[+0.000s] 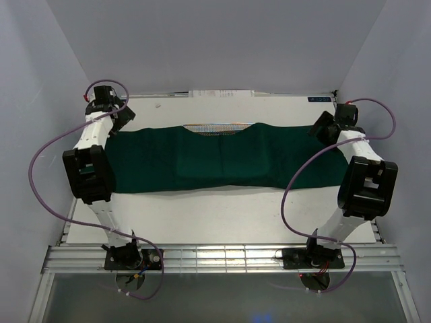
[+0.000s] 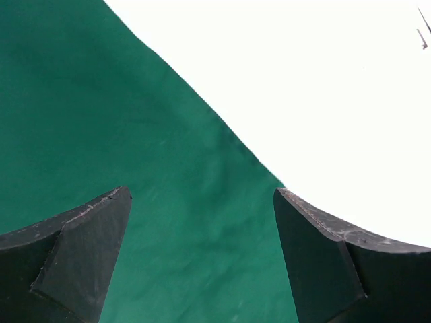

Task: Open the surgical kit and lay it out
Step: Open the surgical kit at the center of the board.

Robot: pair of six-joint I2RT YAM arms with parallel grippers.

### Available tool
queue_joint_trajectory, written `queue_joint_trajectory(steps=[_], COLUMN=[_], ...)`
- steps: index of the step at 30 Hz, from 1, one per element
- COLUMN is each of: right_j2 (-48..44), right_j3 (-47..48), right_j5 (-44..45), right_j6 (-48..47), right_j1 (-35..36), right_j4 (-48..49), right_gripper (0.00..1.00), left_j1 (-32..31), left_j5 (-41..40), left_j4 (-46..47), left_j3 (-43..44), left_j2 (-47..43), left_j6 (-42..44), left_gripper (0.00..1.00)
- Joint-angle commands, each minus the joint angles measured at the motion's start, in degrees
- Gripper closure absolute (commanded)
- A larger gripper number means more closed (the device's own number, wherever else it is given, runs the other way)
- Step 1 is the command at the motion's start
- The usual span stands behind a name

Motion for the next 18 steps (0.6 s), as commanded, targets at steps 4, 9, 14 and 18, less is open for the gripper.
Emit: queue_joint_trajectory(steps=[4, 9, 14, 18], right_j2=[2.11, 5.26, 5.71, 5.27], right_j3=[5.73, 8.28, 8.03, 8.28], right_j5=[-1.71, 6.20, 8.75, 10.07], right_j6=[-5.40, -10.42, -11.22, -12.44], right_j1=[1.51, 3.97, 5.03, 6.08], right_j4=[3.46, 3.03, 4.07, 4.17], right_gripper=[0.13, 0.13, 0.13, 0.13], left_j1=[-0.99, -4.24, -8.46, -10.48], left_j5=[4.02, 0.59, -2.93, -4.16], left_j4=[-5.02, -12.04, -16.27, -19.44], left_j3=[11.92, 20.81, 27.84, 30.67], left_j2=[7.13, 13.55, 19.43, 22.87], left_j6=[-5.52, -7.99, -6.50, -5.36], left_gripper=[0.02, 0.05, 0.05, 0.05])
